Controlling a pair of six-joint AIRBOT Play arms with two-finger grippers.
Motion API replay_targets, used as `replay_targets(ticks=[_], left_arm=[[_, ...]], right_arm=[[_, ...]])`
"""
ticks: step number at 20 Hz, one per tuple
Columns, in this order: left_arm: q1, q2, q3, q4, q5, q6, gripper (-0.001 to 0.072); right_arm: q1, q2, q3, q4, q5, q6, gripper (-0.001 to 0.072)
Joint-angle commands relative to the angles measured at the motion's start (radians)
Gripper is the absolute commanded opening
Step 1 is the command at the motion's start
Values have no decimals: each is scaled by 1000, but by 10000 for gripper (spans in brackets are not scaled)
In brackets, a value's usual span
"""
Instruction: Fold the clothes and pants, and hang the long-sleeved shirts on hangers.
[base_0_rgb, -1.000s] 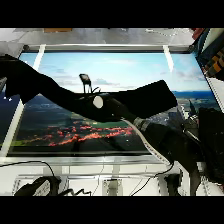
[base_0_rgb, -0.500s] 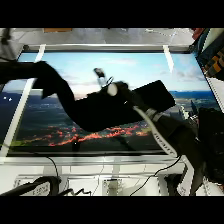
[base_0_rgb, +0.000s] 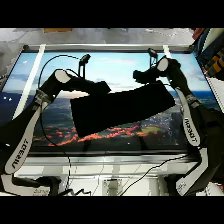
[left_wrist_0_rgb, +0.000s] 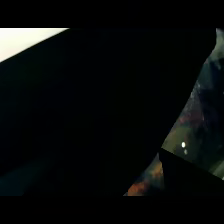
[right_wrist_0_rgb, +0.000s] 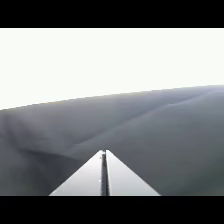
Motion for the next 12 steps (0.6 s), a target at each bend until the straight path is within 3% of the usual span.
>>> replay_targets(ticks=[1, 3, 4, 8, 10, 12], left_arm=[[17, 12, 1, 65, -51, 0, 700], [93, 53, 1, 164, -130, -10, 676], [140, 74, 0, 219, -170, -25, 603], [330, 172, -162, 261, -212, -41, 589], [395, 228, -359, 212, -177, -37, 589], [430, 270, -566, 111, -42, -1, 589]], right_arm=[[-60, 18, 1, -6, 40, -55, 26], [-66, 18, 1, -5, 53, -79, 26], [-66, 18, 1, -5, 59, -97, 26], [-61, 18, 1, 0, 69, -131, 26], [-61, 18, 1, 0, 69, -132, 26], [-61, 18, 1, 0, 68, -132, 26]])
